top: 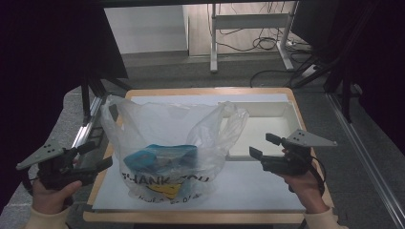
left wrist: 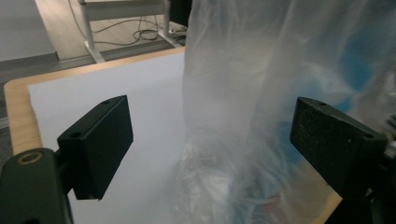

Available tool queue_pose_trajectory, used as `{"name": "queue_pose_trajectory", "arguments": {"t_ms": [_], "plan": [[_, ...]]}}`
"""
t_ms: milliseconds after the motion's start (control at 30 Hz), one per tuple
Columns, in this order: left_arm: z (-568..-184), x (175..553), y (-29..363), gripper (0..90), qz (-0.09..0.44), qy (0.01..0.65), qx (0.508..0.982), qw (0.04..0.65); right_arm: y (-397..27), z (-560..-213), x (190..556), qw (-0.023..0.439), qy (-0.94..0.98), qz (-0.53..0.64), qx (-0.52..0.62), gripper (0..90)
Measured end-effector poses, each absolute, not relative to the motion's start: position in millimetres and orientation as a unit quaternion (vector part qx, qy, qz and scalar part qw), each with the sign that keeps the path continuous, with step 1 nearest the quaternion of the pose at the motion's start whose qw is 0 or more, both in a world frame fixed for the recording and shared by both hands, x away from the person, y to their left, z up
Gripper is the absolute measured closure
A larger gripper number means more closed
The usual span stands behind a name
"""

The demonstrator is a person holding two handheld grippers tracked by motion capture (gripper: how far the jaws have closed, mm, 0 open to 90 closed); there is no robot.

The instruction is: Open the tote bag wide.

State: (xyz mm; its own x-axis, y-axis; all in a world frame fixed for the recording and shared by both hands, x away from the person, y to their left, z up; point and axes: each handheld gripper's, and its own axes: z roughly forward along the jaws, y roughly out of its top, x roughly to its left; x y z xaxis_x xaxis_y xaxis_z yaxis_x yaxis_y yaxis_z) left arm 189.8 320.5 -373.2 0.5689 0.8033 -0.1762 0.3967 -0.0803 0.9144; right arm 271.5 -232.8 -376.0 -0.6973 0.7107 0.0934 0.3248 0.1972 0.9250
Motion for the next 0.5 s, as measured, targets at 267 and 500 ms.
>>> {"name": "queue_pose_trajectory", "arguments": {"t_ms": [267, 500], "plan": [[-341.0, 178.9, 317.6, 14.7, 0.198, 0.405, 0.707, 0.545, -231.5, -368.6, 272.4, 0.190, 0.754, 0.527, 0.344, 22.9], [-319.8, 179.0, 306.3, 15.2, 0.199, 0.385, 0.711, 0.553, -231.3, -371.8, 280.0, 0.187, 0.756, 0.518, 0.355, 23.0]]}}
